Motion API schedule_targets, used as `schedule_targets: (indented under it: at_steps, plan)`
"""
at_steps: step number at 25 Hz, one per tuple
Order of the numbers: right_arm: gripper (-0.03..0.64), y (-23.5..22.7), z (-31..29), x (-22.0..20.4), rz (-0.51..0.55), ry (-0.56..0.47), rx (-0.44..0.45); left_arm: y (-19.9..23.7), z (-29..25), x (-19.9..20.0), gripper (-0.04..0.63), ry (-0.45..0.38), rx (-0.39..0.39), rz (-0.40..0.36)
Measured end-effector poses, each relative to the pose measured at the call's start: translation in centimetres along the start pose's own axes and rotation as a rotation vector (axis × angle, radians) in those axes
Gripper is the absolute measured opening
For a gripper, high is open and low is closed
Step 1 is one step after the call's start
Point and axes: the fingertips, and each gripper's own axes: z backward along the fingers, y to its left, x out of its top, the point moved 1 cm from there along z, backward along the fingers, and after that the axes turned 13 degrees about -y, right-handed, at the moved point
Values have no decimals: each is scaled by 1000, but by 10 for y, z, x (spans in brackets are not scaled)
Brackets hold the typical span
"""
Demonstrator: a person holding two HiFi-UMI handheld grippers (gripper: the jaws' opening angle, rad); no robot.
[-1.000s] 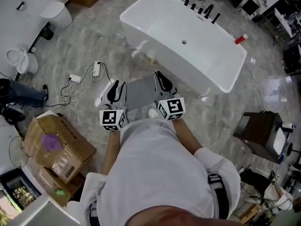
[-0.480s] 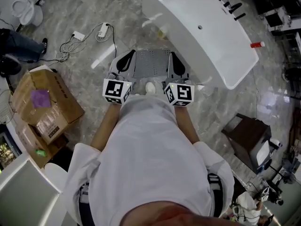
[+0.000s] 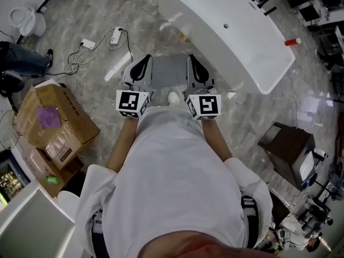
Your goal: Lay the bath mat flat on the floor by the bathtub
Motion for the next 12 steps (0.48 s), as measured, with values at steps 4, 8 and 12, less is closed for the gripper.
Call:
schedule_targets:
  at_steps: [4,8,12]
  plan:
    - [0,9,5,3,11,1,14,-3,8,2,-14,-9,-8,4]
    - [0,20,11,3,21,5,26,-4,19,-4,-14,-3,-11,19]
    - [0,42,12,-9,-2,20,62,5,44,-12,-12,22,21,22]
